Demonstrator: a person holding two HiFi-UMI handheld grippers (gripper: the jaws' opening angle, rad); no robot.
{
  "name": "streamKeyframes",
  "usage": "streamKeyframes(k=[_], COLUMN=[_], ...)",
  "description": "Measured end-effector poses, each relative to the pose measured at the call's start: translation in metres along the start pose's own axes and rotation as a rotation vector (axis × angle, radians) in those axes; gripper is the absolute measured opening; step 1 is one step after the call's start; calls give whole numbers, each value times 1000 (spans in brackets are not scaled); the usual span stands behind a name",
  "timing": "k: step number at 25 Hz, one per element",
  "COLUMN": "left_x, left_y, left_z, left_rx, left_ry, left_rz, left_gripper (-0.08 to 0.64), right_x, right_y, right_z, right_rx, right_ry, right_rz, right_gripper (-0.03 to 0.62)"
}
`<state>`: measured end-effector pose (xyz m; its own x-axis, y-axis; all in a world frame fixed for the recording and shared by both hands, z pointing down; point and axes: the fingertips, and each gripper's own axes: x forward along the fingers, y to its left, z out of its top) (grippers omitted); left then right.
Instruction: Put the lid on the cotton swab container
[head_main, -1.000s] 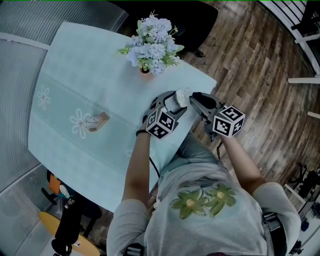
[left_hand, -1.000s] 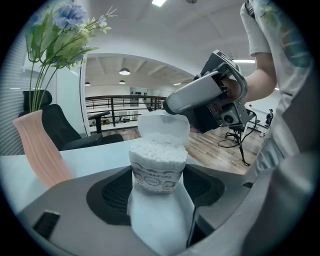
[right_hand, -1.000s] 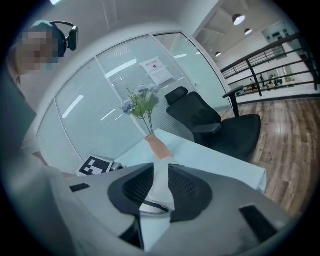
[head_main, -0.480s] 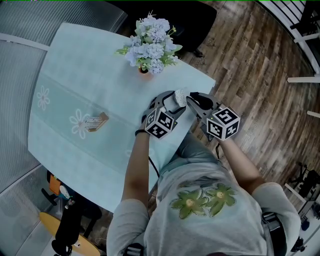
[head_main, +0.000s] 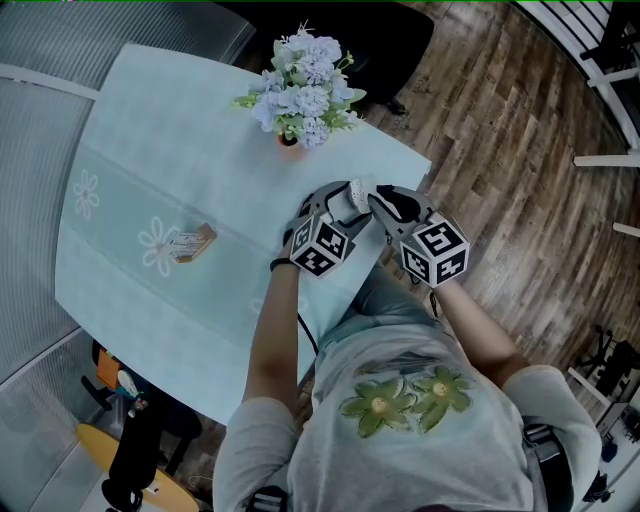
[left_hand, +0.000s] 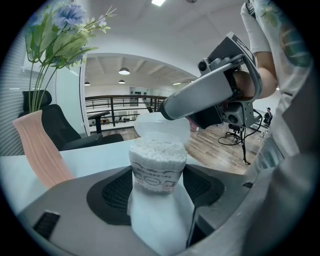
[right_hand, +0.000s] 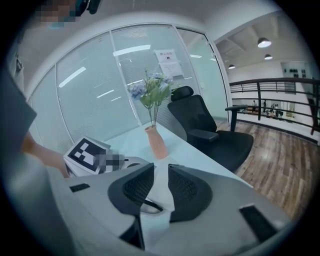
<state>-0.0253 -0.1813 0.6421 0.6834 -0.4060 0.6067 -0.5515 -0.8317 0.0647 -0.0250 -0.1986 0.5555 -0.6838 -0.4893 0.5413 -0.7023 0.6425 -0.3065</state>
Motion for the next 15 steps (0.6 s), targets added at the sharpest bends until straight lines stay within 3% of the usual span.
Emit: streamKeyframes(k=[15], left_x=[0], left_y=[0], left_z=[1], left_rx=[-1], left_ry=[3], left_rz=[0], left_gripper=[314], right_x=[5], right_y=[6], right_z=[-3], right_rx=[-94], right_ry=[23], right_rz=[-68], right_gripper=[94])
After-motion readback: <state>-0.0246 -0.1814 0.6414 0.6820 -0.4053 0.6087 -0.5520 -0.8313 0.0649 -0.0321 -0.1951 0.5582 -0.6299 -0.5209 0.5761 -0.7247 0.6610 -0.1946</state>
